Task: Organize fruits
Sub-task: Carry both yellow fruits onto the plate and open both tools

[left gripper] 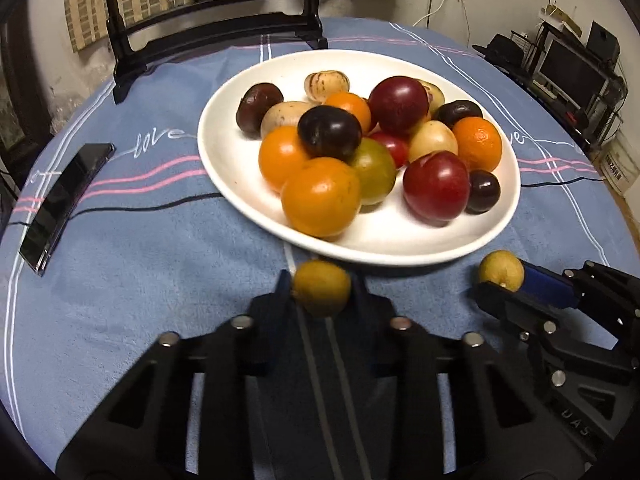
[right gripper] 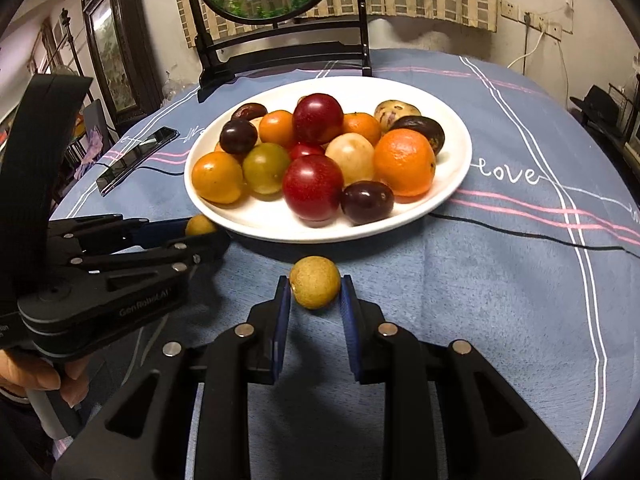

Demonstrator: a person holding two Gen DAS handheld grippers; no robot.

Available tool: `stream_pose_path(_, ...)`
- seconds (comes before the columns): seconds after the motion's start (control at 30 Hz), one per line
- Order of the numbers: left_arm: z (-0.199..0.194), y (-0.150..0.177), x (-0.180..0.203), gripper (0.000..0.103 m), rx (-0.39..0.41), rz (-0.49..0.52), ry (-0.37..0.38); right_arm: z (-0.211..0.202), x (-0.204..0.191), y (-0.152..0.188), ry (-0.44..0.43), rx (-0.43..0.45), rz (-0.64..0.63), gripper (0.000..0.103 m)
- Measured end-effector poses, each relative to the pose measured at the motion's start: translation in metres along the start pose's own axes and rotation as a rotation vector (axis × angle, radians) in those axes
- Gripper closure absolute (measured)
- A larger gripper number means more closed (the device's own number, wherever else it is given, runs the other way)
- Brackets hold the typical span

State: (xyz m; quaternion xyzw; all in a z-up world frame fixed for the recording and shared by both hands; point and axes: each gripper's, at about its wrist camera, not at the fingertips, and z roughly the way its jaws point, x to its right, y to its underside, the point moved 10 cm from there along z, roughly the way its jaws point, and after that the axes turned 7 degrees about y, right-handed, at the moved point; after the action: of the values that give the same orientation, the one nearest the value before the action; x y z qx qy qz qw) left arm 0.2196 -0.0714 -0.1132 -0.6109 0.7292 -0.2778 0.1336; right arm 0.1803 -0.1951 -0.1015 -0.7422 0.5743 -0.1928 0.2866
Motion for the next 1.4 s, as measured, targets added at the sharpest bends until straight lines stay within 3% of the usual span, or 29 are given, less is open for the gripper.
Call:
stream_pose_path(0.2, -0.007, 0.003, 0.002, 0.075, -0.012, -0.023, 0.030, -0.004, 0.002, -0.001, -0.010, 0.009, 0.017, 0.078)
stream_pose_path(0.5, -0.043, -0.006, 0.009, 0.075, 0.054, -0.013, 0.056, -0.026, 0.005, -0.009, -0.012, 0.058, 0.028, 0.078)
stream_pose_path(0.83, -0.066, -0.053, 0.028, 0.075, 0.135, 0.032, 0.065, -0.060, 0.004, -0.064, -0.003, 0.176, -0.003, 0.078)
stream_pose_path(1.33, -0.007, -0.104, 0.010, 0.075, 0.100, -0.044, 0.039, 0.005, 0.016, -0.106, 0.046, 0.122, -0.027, 0.076)
stream_pose_path(1.4, -0.001, -0.105, 0.006, 0.069, 0.096, -0.061, 0.032, 0.011, 0.020, -0.106, 0.054, 0.118, -0.013, 0.076)
